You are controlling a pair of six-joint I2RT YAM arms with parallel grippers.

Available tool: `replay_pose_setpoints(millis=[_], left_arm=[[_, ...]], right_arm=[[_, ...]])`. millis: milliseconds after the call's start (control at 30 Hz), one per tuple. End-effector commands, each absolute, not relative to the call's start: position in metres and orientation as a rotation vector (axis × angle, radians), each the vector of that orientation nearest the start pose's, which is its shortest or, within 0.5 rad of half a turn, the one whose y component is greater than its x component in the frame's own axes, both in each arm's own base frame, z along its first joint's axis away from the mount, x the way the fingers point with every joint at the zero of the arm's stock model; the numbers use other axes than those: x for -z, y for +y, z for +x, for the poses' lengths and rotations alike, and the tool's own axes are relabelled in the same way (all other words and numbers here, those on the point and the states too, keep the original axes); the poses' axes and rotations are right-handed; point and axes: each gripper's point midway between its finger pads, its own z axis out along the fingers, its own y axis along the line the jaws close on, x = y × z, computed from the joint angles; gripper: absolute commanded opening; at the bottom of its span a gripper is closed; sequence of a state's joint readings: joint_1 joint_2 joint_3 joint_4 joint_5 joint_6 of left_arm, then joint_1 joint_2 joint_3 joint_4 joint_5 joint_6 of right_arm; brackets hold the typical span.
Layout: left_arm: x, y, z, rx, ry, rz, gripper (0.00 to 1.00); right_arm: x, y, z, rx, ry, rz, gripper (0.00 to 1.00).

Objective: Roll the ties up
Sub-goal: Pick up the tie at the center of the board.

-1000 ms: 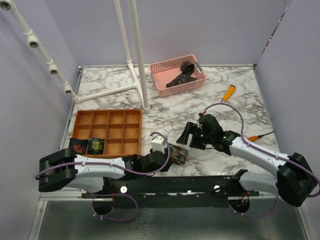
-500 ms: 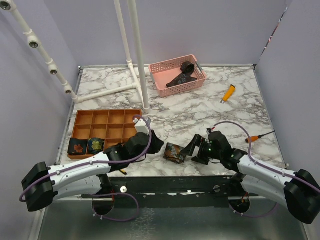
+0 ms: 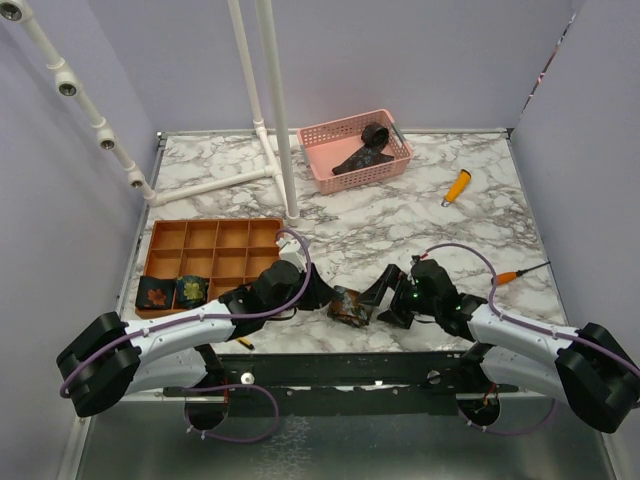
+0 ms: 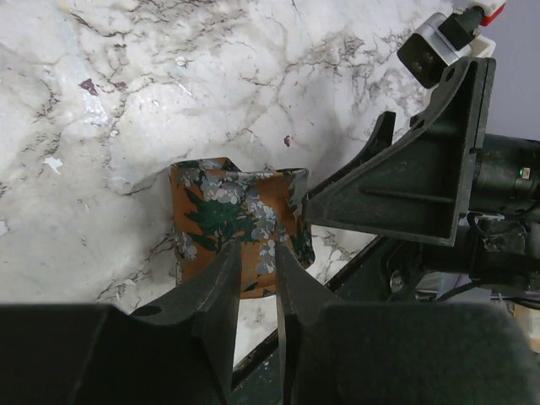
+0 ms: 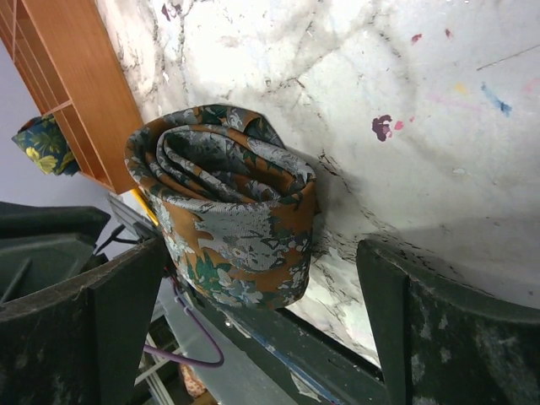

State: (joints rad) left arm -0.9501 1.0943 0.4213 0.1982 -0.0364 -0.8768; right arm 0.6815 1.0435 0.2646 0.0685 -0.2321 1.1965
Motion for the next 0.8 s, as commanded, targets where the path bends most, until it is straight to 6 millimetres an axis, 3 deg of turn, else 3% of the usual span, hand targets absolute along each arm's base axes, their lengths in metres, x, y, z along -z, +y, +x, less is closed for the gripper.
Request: replay_pose_setpoints(millis=[0,300,533,767], left_arm=[[-0.092,-0.296,0.165,1.119,2.265,0.092,0.24],[-0.048,-0.288,0.161,1.035,2.361,0.087,0.22],[-0.031,-0.277,0.159,0.983,2.389,0.063,0.21],[-0.023,-0.274,0.158,0.974,2.402,0.052,0.21]], right_arm=[[-0.035,0.225,0.158,-1.04,2.59,0.6,0.99],[-0.024,0.236,0.149,-1.03,2.641,0.644,0.99],[-0.02,0.24,0.152,-1.031,2.637,0.651,0.97],[-0.014,0.258,0.152,-1.041,2.675,0.568,0.94]])
